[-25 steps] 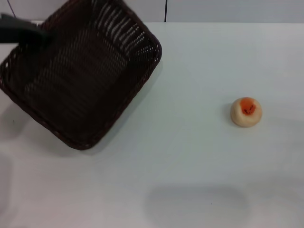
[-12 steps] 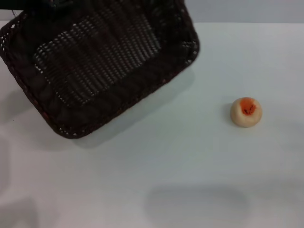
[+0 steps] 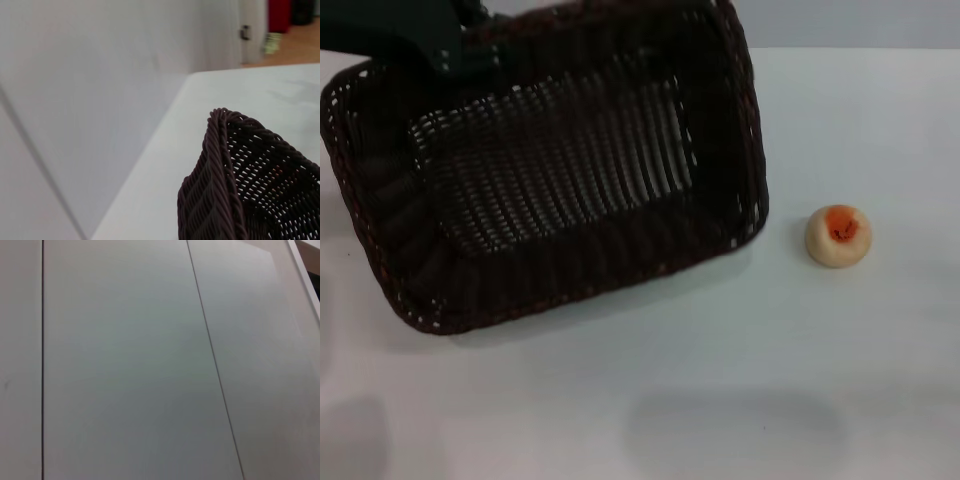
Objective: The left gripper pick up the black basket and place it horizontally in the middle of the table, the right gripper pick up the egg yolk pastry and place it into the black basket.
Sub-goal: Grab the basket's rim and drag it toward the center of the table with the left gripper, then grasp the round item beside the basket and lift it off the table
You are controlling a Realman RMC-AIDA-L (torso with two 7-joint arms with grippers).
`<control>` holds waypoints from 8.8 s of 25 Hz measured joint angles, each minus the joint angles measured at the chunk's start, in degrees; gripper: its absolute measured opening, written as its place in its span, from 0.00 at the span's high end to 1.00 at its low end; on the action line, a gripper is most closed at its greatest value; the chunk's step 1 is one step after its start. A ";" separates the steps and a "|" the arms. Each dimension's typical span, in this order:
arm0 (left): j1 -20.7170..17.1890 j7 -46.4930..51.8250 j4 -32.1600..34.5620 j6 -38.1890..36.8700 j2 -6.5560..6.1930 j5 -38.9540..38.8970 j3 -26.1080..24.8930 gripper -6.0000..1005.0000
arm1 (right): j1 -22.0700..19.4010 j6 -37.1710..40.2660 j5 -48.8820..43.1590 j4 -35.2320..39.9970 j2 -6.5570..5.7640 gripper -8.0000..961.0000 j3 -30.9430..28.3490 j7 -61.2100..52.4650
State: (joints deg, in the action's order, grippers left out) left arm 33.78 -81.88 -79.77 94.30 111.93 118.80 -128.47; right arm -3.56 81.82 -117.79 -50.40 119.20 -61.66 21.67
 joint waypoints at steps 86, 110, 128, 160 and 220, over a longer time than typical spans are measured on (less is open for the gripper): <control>-11.01 -12.61 29.46 -18.67 5.88 -54.28 -20.08 0.58 | -1.39 3.12 -0.25 0.31 -0.31 0.29 1.99 0.13; -11.58 -62.98 51.23 -26.71 6.58 -69.61 -26.55 0.59 | -3.97 -8.36 -2.19 -8.00 -0.54 0.29 8.10 2.04; -11.63 -64.68 48.84 -26.10 6.10 -70.80 -30.18 0.59 | -6.14 -26.10 -2.62 -13.47 -1.02 0.29 20.16 4.81; -13.31 -63.93 47.78 -20.62 6.37 -73.04 -30.26 0.59 | 5.96 -34.14 -1.38 1.12 -0.18 0.29 21.85 -5.58; -15.14 -62.43 47.78 -15.06 6.53 -75.04 -29.73 0.59 | 11.43 -31.81 1.49 9.34 -0.03 0.79 23.79 -12.86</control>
State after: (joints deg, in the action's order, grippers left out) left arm 18.64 -144.32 -31.99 79.24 118.46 43.77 -158.20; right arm 7.87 50.01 -116.31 -41.06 119.17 -37.87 8.81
